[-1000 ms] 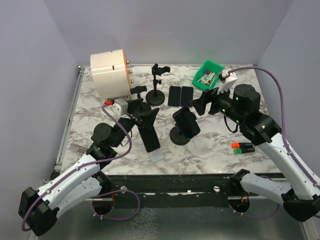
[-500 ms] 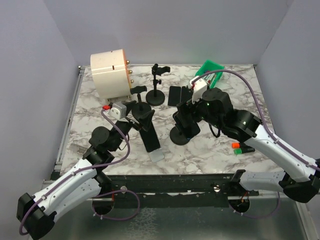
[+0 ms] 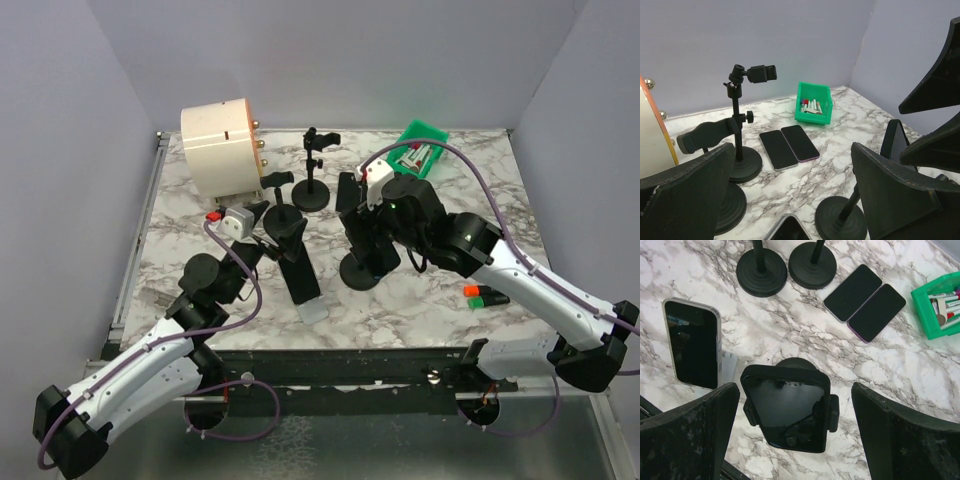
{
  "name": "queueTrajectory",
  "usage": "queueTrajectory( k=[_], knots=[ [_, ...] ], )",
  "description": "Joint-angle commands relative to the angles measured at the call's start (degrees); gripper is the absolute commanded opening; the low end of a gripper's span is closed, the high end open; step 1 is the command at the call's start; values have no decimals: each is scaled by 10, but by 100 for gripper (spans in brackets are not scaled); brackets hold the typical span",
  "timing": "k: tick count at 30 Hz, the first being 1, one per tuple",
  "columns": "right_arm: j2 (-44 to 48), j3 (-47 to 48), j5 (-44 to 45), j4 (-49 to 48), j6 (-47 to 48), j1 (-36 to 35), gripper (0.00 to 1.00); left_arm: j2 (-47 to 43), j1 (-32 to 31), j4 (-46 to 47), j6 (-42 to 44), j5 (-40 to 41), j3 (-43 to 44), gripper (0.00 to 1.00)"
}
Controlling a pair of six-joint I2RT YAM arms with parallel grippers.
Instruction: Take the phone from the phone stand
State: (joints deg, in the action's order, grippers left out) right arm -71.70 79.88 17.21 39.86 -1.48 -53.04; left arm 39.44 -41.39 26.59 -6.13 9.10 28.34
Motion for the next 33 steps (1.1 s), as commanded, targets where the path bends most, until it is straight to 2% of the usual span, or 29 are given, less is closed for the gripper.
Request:
queueTrajectory(
  k=[1, 24, 33],
  knots=[
    [-4, -2, 24, 2, 0, -6, 100, 4, -4, -9, 8, 8, -8, 99],
    [-49, -4, 28, 2, -21, -14, 100, 5, -4, -13, 2, 4, -5, 99],
    [-14, 16, -23, 0, 9, -16, 100, 6, -4, -15, 3, 4, -3, 99]
  ],
)
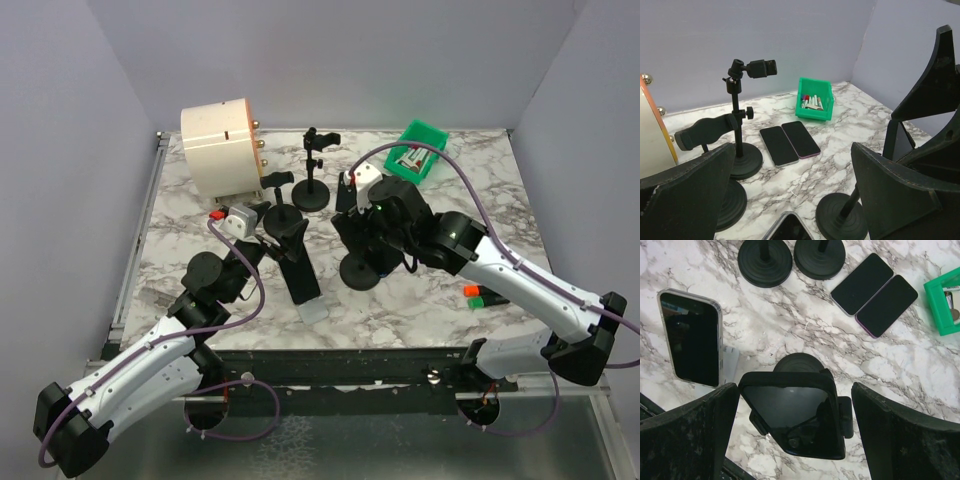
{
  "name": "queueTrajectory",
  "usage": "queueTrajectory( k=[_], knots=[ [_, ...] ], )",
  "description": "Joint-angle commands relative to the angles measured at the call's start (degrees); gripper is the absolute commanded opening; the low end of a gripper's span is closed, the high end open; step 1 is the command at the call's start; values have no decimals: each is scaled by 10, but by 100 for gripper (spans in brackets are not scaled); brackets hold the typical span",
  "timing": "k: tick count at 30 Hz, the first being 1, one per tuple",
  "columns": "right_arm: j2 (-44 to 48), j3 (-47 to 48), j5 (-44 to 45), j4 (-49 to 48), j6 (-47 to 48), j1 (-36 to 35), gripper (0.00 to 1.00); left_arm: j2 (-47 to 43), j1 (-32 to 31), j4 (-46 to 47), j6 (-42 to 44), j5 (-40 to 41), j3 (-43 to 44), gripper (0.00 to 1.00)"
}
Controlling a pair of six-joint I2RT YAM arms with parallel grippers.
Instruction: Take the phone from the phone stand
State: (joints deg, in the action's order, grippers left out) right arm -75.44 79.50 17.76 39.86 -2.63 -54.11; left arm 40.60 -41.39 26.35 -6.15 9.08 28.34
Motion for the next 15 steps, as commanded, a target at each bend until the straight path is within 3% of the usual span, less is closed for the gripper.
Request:
queueTrajectory(
  k=[1, 15],
  knots=[
    [24, 25, -31, 6, 29, -6, 100, -5, -4, -12, 4, 4, -4, 99],
    [5, 16, 79, 38, 72, -56, 100, 0, -4, -16, 2, 5, -1, 99]
  ],
)
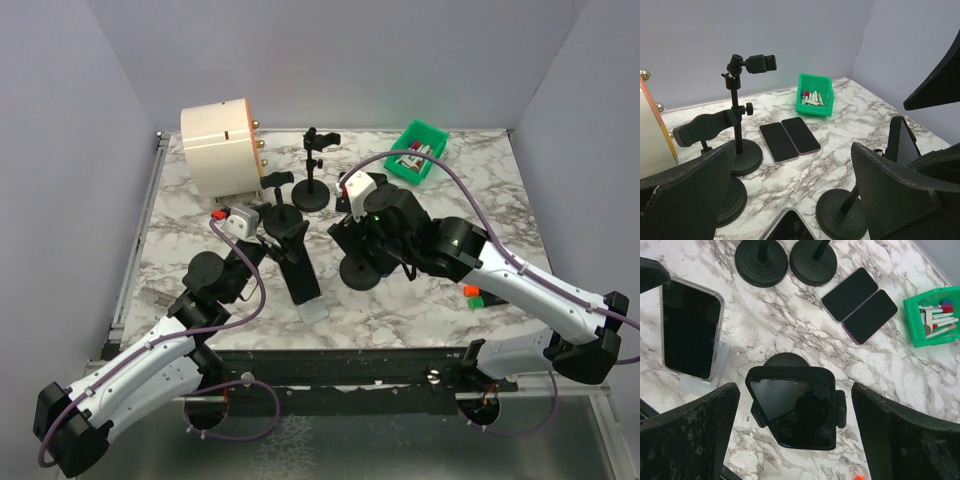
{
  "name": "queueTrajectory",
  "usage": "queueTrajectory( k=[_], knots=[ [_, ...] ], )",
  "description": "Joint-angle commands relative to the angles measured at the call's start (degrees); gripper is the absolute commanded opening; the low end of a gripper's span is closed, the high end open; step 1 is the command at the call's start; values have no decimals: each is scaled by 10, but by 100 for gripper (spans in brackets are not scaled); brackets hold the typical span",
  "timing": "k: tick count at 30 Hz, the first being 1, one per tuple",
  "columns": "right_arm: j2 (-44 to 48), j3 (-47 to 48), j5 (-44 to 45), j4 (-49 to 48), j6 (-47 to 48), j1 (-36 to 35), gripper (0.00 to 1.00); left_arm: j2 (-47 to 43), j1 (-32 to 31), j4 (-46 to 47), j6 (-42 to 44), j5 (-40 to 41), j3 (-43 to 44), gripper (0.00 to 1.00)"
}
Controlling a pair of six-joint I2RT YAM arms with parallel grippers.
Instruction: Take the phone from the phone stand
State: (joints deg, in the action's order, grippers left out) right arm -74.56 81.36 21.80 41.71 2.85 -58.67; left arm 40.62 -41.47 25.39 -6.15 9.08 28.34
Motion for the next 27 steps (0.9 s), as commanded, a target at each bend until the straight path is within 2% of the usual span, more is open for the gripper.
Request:
queueTrajectory(
  k=[1, 9, 27],
  knots=[
    [-4, -4, 40, 20, 18, -14, 100, 1, -3, -6, 2, 5, -1, 99],
    [-12, -16, 31, 15, 22, -23, 100, -1, -3, -8, 2, 4, 0, 99],
    [-22, -52, 91, -19, 19, -25, 99, -3, -5, -10, 0, 2, 0, 99]
  ],
)
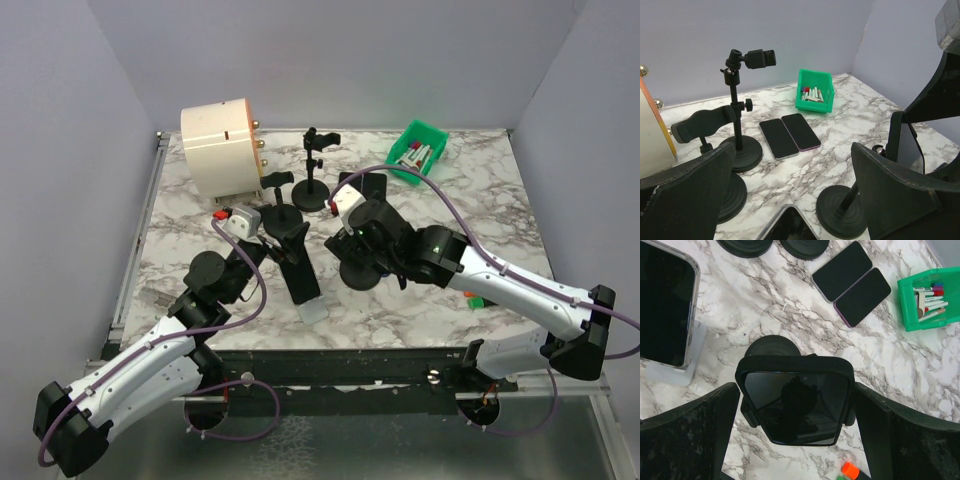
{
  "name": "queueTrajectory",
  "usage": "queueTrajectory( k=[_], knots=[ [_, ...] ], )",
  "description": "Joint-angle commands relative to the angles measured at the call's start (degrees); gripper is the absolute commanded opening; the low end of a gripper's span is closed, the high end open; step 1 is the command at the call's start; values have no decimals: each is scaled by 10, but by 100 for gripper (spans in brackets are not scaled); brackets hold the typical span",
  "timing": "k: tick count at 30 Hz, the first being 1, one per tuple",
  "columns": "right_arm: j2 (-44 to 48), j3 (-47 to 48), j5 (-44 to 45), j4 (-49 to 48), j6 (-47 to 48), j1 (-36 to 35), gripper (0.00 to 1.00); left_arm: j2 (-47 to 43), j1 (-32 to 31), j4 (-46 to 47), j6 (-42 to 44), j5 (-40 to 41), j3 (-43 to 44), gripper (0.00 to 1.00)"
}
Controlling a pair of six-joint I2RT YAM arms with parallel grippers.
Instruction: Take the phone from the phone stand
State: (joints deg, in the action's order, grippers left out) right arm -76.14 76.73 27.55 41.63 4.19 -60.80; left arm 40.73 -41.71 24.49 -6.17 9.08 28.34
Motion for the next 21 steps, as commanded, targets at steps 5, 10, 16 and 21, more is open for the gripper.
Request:
queueTrajectory(
  k=[5, 10, 16, 21],
  knots=[
    [-3, 0, 40, -25, 6, -4, 95, -5, -3, -1, 0, 3, 0, 99],
    [-3, 2, 32, -27, 8, -4, 89, -4, -4, -1, 1, 3, 0, 99],
    [-3, 2, 23, -28, 7, -4, 75, -3, -5, -1, 1, 4, 0, 99],
    [7, 6, 32, -28, -3, -4, 51, -2, -5, -1, 0, 1, 1, 99]
  ],
)
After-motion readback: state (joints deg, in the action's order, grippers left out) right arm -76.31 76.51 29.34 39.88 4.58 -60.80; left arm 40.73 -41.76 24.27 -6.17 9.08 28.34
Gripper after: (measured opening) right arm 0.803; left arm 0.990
